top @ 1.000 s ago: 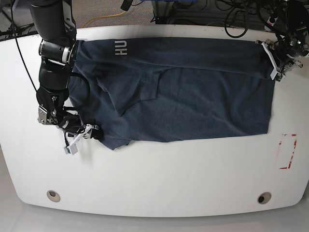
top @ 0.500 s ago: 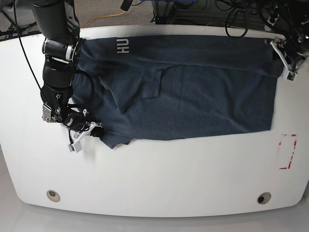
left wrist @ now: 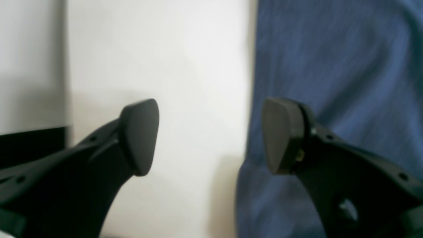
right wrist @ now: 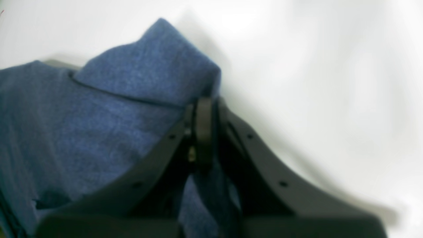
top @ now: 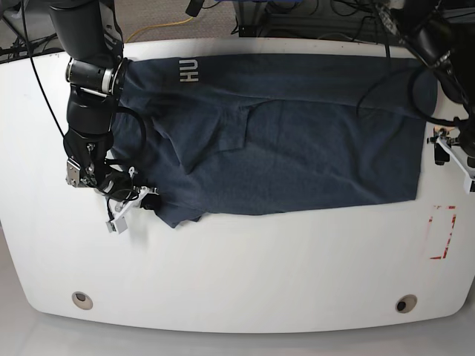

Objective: Fold the T-shirt properly
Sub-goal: 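Reach the left gripper to the opposite hem corner and grasp it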

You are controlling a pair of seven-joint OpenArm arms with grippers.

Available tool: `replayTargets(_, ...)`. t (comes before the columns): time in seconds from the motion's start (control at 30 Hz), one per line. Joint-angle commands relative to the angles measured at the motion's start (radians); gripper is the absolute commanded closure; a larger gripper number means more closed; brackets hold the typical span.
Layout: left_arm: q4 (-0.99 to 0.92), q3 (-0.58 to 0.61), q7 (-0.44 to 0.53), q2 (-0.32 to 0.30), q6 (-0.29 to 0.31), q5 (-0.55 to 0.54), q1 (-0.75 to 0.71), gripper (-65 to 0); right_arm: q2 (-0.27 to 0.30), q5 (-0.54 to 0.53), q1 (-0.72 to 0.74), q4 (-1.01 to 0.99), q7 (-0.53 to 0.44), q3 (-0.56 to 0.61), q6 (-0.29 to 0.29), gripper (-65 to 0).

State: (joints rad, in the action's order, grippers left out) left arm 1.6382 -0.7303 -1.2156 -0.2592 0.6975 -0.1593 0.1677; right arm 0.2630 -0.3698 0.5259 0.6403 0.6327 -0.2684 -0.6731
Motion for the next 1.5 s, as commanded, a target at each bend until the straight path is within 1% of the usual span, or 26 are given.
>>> replayTargets(0.0,-0.059,-0.002,0.013,-0.025,0.0,-0.009,0.068,-45.7,0.014,-0.016,0.018,0.019,-0.017,-0.002,-0.009,-0.6)
replayTargets(0.07,-0.118,0.004,0.035,-0.027,-0.005,-0.007,0.1,-45.7,0.014,-0.016,0.017,0.019,-0.017,-0.002,-0.009,-0.6)
replayTargets(0.2,-0.257,0.059,0.165,-0.067,-0.008,-0.007,0.128,-45.4,0.014,-0.018,0.013,0.02,-0.017,-0.002,-0.009,-0.6)
replayTargets(0.37,-0.399,0.11,0.303,-0.07,-0.009,-0.007,0.135,-45.3,0.019,-0.018,0.012,0.02,-0.017,-0.002,-0.01,-0.6)
replayTargets(0.47,-0.522,0.13,0.382,-0.07,-0.009,-0.006,0.171,-45.3,0.02,-0.018,0.0,0.022,-0.017,-0.002,-0.01,-0.6)
replayTargets(0.57,-0.613,0.139,0.431,-0.09,-0.009,-0.006,0.197,-45.1,0.02,-0.018,-0.006,0.043,-0.017,-0.002,-0.01,-0.6)
replayTargets(0.8,-0.738,0.182,0.468,-0.096,-0.009,-0.007,0.263,-45.1,0.02,-0.018,-0.037,0.098,-0.014,-0.002,-0.01,-0.6)
replayTargets(1.0,-0.863,0.186,0.529,-0.094,-0.009,-0.007,0.313,-45.1,0.019,-0.018,-0.042,0.111,-0.012,-0.002,-0.01,-0.6)
replayTargets(1.1,-0.936,0.216,0.558,-0.094,-0.009,-0.007,0.339,-45.1,0.02,-0.018,-0.043,0.111,-0.012,-0.002,-0.01,-0.6)
replayTargets(1.23,-0.981,0.226,0.59,-0.091,-0.009,-0.009,0.347,-44.6,0.02,-0.018,-0.043,0.111,-0.012,-0.002,-0.01,-0.6)
replayTargets(1.27,-0.979,0.226,0.59,-0.091,-0.009,-0.009,0.347,-42.5,0.02,-0.018,-0.043,0.111,-0.012,-0.002,-0.01,-0.6)
replayTargets(1.37,-0.979,0.226,0.593,-0.09,-0.009,-0.009,0.347,-32.4,0.02,-0.018,-0.043,0.111,-0.012,-0.002,-0.01,-0.6)
replayTargets(1.43,-0.979,0.226,0.595,-0.09,-0.009,-0.009,0.347,-21.5,0.02,-0.018,-0.042,0.111,-0.012,-0.002,-0.01,-0.5)
replayTargets(1.47,-0.979,0.226,0.595,-0.09,-0.009,-0.009,0.347,-17.6,0.02,-0.018,-0.04,0.111,-0.012,-0.002,-0.01,-0.3)
